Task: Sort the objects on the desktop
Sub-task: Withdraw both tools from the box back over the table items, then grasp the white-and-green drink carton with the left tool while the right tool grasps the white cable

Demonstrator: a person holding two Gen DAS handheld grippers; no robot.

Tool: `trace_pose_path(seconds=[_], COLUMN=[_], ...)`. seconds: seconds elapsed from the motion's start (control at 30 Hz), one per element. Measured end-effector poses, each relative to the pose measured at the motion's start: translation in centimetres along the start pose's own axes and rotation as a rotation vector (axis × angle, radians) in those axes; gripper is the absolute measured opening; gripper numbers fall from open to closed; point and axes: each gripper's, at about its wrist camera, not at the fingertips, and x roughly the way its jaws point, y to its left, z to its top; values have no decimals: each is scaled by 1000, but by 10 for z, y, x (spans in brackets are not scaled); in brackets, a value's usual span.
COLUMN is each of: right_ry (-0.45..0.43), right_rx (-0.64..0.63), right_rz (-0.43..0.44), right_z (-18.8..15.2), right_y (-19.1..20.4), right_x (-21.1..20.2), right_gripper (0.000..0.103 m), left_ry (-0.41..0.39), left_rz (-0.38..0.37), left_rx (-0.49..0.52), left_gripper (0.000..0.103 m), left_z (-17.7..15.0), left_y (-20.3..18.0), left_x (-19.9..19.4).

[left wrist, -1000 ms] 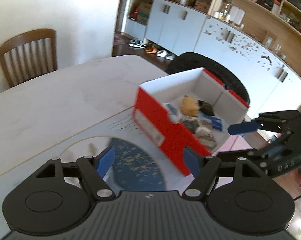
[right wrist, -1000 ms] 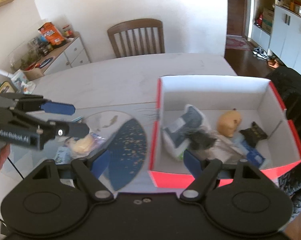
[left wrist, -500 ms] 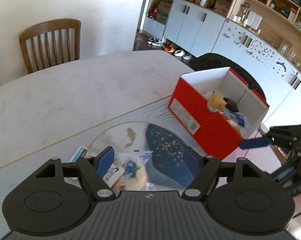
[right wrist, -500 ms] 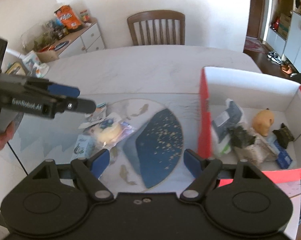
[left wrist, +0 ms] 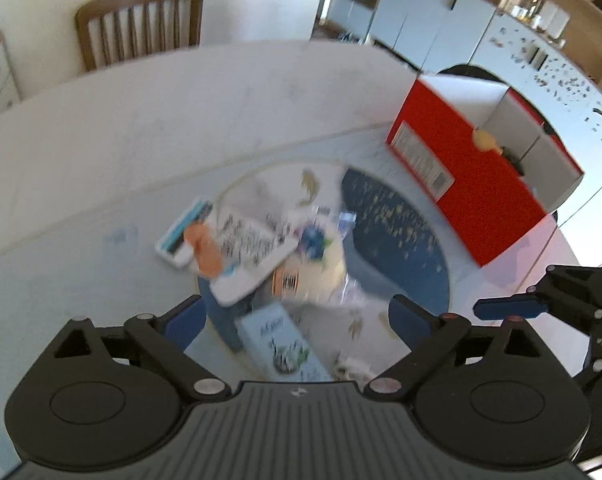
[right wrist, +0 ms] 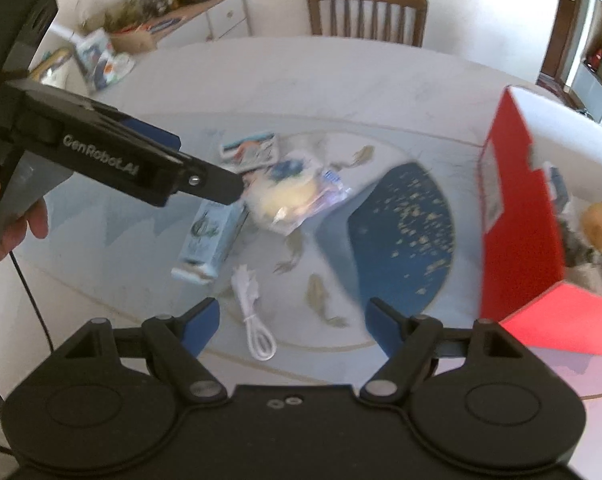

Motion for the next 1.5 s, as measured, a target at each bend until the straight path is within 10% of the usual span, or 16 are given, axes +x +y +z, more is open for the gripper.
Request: trace_pose_path(seconds=[0.9, 1.13, 1.5], right_ry=[44, 37, 25], right_rx=[-62, -81, -8], right_rz=[-82, -99, -106], right_z=[-8, -10, -12], right_y=[27, 25, 8], right_x=[52, 49, 46], right_gripper=[38, 16, 10], left_ry=[63, 86, 69], left_rz=[124, 113, 103], left_rx=[-71, -73, -52], left_gripper=[98, 76, 38], left_z=[-14, -19, -24], left_y=[-5, -4, -7], left_x=[36, 41, 37])
